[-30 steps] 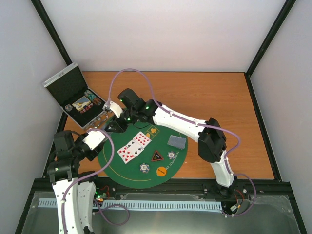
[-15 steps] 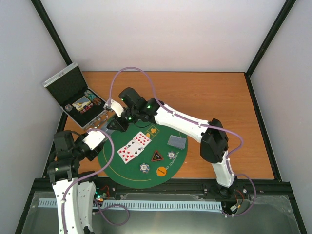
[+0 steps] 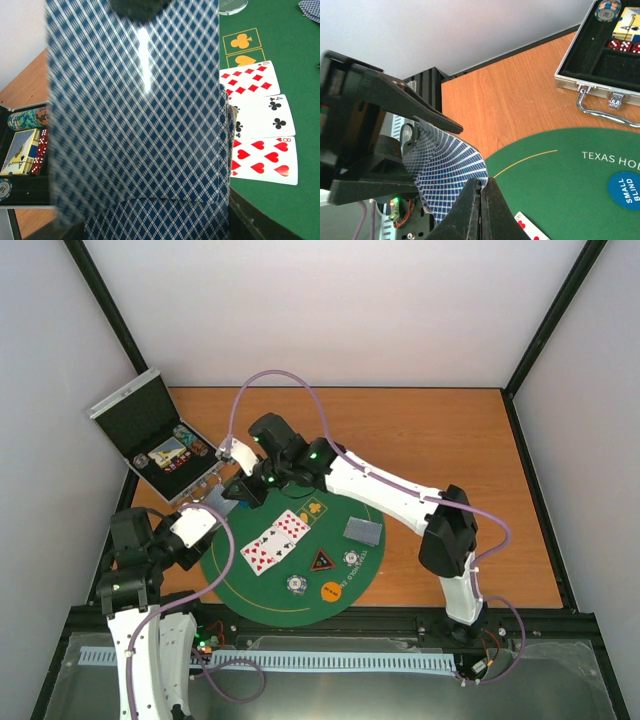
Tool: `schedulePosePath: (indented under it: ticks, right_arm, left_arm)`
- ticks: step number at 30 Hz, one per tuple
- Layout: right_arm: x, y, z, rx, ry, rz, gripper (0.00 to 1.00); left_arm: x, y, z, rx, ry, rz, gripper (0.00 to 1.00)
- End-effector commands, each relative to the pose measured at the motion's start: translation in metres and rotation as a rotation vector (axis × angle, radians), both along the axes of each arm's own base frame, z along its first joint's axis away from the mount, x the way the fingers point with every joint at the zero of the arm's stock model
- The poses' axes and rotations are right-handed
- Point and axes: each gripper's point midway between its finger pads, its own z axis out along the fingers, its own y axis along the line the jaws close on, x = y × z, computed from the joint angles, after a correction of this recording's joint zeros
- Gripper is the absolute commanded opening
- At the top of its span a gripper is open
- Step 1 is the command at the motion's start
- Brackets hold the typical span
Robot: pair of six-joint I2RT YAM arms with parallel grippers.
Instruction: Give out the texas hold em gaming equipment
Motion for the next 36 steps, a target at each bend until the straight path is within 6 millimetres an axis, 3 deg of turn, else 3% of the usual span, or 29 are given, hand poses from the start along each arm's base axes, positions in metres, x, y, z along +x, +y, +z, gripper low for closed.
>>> schedulePosePath:
  ticks: [1,8,11,14,17,19,21,24,26,27,31,36]
  right_arm:
    - [0.001,-0.013,0.046,0.090,-0.026,-0.013,0.03]
    - [0.008,-0.031,0.074,0.183,0.029,-0.050,0.03]
    - [0.025,-0.045,0.072,0.161,0.022,-0.134,0.03]
    - [0.054,-0.075,0.065,0.136,0.026,-0.252,0.03]
    - [0.086,-0.116,0.049,0.103,0.030,-0.399,0.03]
    - [0.107,-0.145,0.024,0.005,-0.023,-0.531,0.03]
    - [0.113,-0.164,-0.001,-0.104,-0.097,-0.565,0.03]
    - [0.108,-0.184,-0.039,-0.291,-0.239,-0.451,0.03]
    - [0.114,-0.200,-0.054,-0.394,-0.320,-0.448,0.03]
    - [0.131,-0.213,-0.056,-0.403,-0.268,-0.579,0.03]
    - [0.134,-0.205,-0.076,-0.252,0.067,-0.785,0.03]
    - [0.123,-0.192,-0.096,0.102,0.416,-1.056,0.03]
  left_arm:
    - [0.002,-0.004,0.010,0.003,-0.045,-0.033,0.51]
    - [0.002,-0.004,0.010,0.004,-0.047,-0.033,0.51]
    - [0.001,-0.004,0.011,0.003,-0.048,-0.032,0.51]
    - [0.001,-0.004,0.011,0.004,-0.049,-0.032,0.51]
    - [0.001,-0.004,0.011,0.003,-0.049,-0.034,0.51]
    - [0.002,-0.004,0.011,0.004,-0.051,-0.035,0.51]
    - [0.001,-0.004,0.011,0.005,-0.051,-0.036,0.51]
    - [0.001,-0.005,0.010,0.005,-0.048,-0.037,0.51]
    - [0.002,-0.005,0.010,0.004,-0.046,-0.038,0.51]
    - [0.002,-0.005,0.010,0.003,-0.043,-0.039,0.51]
    - [0.002,-0.004,0.009,0.003,-0.043,-0.033,0.51]
    - [0.002,-0.004,0.010,0.002,-0.044,-0.032,0.51]
